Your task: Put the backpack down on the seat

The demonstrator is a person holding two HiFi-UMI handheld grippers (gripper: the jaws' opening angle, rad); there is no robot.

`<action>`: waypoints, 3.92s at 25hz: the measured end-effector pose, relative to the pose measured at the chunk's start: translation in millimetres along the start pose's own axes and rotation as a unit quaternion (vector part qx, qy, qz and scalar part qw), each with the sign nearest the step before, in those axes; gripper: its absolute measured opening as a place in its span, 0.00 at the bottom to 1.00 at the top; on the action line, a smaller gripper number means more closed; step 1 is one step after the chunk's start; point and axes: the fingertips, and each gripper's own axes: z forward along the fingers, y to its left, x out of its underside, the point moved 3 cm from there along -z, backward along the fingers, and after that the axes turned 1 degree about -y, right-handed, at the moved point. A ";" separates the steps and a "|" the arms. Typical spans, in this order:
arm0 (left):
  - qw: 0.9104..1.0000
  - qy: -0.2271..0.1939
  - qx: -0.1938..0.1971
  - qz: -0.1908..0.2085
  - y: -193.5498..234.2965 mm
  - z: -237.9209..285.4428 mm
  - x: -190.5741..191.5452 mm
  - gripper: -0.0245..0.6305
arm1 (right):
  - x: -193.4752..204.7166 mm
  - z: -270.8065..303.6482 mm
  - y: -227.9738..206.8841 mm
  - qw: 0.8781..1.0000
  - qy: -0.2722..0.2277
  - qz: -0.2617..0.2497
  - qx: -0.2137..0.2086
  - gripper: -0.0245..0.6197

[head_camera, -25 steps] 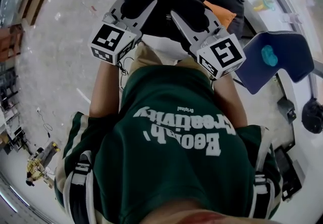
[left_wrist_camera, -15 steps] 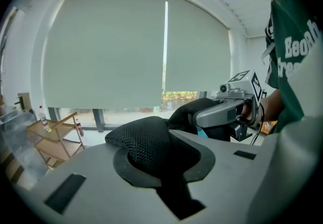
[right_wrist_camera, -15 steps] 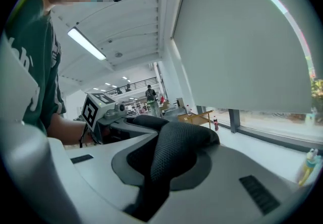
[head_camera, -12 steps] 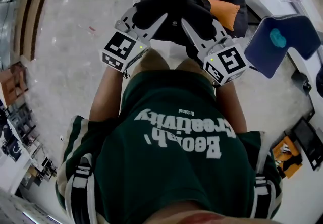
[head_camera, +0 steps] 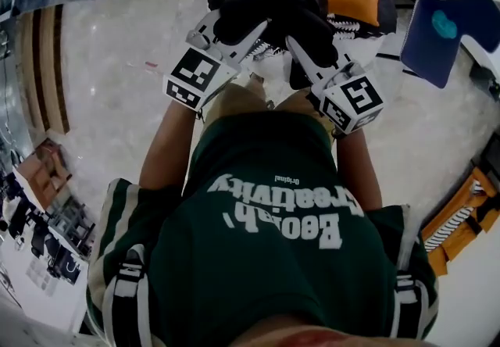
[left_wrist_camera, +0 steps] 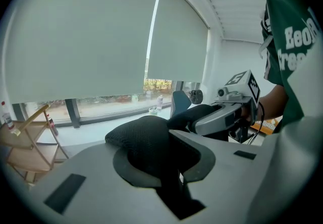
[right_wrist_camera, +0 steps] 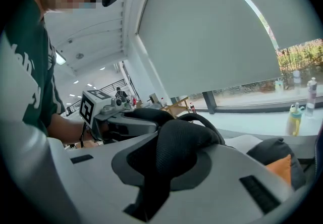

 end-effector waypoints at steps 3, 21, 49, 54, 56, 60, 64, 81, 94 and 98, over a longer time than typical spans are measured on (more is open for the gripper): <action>1.000 0.006 -0.003 -0.005 8.3 8.5 10.7 0.16 | 11.1 7.4 -2.8 1.000 0.009 0.013 -0.005 0.14; 0.991 0.081 -0.040 -0.100 68.0 130.8 150.1 0.16 | 130.6 85.0 -122.6 0.987 0.117 0.106 -0.044 0.14; 0.968 0.156 -0.106 -0.164 141.2 242.5 225.7 0.30 | 189.3 176.3 -262.9 0.967 0.207 0.037 0.140 0.43; 0.964 0.185 -0.132 -0.141 140.4 237.1 227.7 0.47 | 190.1 156.5 -278.1 0.953 0.221 0.023 0.207 0.46; 0.963 0.198 -0.136 -0.123 137.2 234.6 237.7 0.52 | 200.4 146.7 -280.4 0.947 0.231 0.016 0.223 0.47; 0.960 0.210 -0.148 -0.113 135.9 227.4 252.1 0.54 | 215.8 135.6 -281.2 0.942 0.243 0.006 0.230 0.48; 0.961 0.209 -0.150 -0.101 127.6 224.0 253.0 0.53 | 230.0 115.7 -282.9 0.938 0.257 -0.011 0.232 0.48; 0.963 0.197 -0.137 -0.121 112.7 212.0 257.9 0.53 | 232.3 79.4 -266.2 0.932 0.242 -0.021 0.269 0.49; 0.964 0.195 -0.133 -0.124 100.4 221.6 253.5 0.53 | 227.2 92.2 -262.2 0.941 0.229 -0.019 0.248 0.49; 0.963 0.192 -0.136 -0.129 103.0 219.7 256.4 0.53 | 222.5 95.6 -264.0 0.946 0.211 -0.015 0.245 0.48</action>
